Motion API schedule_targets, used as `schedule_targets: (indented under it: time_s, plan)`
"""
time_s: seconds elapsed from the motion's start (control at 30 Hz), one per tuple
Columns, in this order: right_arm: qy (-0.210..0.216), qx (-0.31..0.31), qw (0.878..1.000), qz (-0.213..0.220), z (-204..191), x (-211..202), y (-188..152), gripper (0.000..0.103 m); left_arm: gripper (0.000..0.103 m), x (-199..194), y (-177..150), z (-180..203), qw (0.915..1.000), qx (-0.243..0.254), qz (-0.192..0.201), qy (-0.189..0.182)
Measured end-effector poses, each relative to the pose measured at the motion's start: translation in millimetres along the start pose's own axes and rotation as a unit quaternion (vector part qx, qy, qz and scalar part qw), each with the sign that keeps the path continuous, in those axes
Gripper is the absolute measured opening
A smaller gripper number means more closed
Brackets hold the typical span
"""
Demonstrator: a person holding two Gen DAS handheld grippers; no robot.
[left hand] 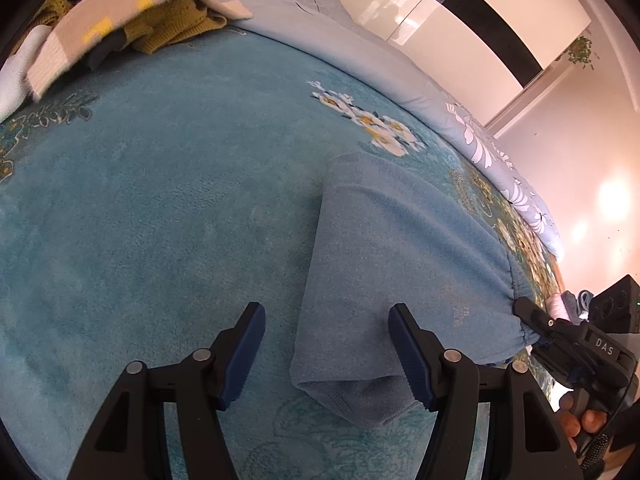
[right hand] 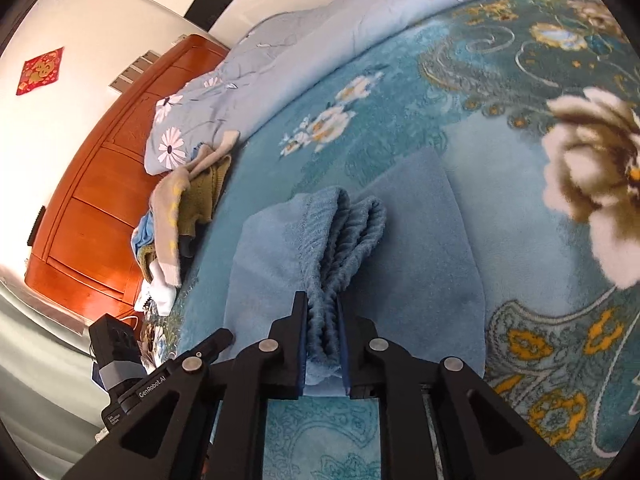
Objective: Fold clothes
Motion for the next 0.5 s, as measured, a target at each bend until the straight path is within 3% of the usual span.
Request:
schedule_targets:
  time_s: [0.17,0.33,0.5]
  plan:
    - [-0.018,-0.032,0.999,0.026,-5,-22,10,0.013,0.068,-2,2,6,0.9999,0.012,0.004,-0.001]
    - [-0.045,0.019,0.999,0.000,39,-3,-2,0.013,0.068,16,-6,4,0.9998,0.007,-0.020,0.006]
    - [-0.029,0.040,0.999,-0.005,51,-2,-1,0.014,0.069,12,-4,5,0.9998,0.014,-0.012,0.003]
Point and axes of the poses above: each gripper's, at about its wrist camera, not at the fingertips, and x roughly the way its jaws point, z to its right, y to its top, the point moved 2 cm from there along x, roughly the way its jaws point, and after that the axes turned 2 degrees about -z, right-handed, at the moved point
